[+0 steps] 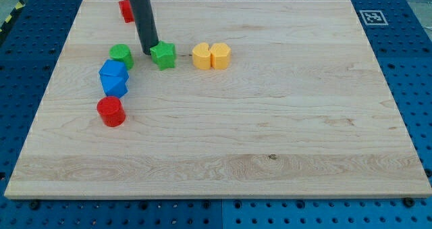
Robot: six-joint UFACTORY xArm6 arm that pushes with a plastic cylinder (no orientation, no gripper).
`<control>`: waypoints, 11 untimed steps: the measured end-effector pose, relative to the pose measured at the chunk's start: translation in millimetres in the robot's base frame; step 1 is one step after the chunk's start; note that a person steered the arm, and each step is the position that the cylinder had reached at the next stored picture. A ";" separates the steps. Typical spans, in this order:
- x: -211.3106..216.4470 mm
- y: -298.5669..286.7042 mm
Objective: Push the green circle into the yellow blocks and green star
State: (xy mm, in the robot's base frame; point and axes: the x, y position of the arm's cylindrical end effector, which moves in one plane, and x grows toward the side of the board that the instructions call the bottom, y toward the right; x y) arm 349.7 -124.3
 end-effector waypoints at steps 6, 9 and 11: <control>-7.6 -87.5; 30.9 -84.0; 43.0 -84.0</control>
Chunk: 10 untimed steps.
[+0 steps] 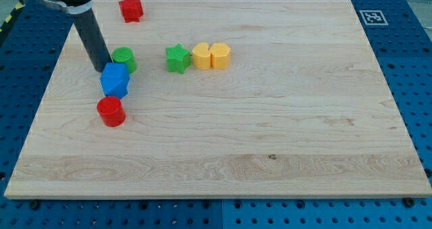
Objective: Push the green circle into the yellow blocks and green star
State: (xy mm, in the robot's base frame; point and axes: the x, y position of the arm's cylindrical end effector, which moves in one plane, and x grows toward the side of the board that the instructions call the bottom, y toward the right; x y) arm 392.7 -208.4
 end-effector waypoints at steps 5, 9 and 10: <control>-22.8 74.9; -8.6 76.8; -5.6 82.8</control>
